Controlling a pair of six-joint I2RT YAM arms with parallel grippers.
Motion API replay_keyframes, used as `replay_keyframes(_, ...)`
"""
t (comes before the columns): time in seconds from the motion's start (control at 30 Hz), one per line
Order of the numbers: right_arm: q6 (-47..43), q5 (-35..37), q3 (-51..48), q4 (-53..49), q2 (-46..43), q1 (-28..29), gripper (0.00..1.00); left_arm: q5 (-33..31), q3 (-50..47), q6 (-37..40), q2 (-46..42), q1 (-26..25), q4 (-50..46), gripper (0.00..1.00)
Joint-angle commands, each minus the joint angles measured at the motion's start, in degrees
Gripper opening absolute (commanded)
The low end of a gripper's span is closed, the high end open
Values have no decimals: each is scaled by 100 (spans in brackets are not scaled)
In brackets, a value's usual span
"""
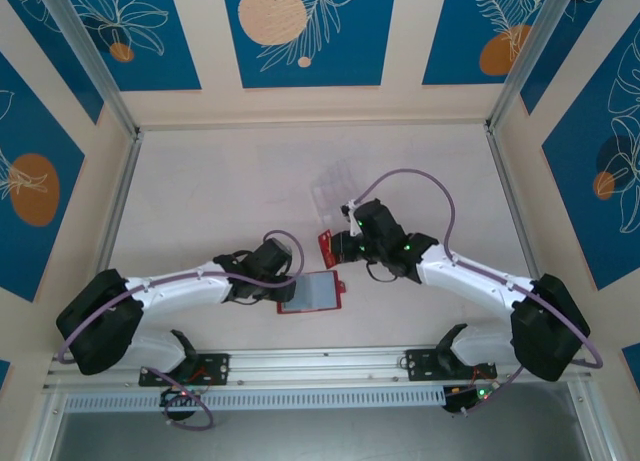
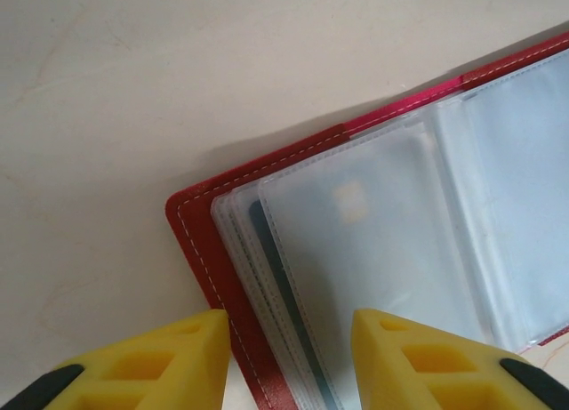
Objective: Put the credit cards into the card holder
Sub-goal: Insert the credit card into the card slot.
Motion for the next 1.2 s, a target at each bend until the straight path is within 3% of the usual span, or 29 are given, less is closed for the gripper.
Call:
replay_keyframes(0.0, 492, -113, -442, 1043, -132, 137, 0, -70, -105, 88, 119, 63, -228, 40)
replay_keyframes(0.43, 993, 319, -1067, 2351, 391, 658, 0, -79, -280, -5, 218, 63, -172, 33)
replay_keyframes(0.73, 1552, 1179, -1584, 3368, 728, 1105, 0, -44, -360, -42, 227, 63, -121, 32)
replay_keyframes(1.17, 1883, 1203, -1720, 4116, 1309, 1132, 0, -53, -403, -33, 194, 62, -129, 32)
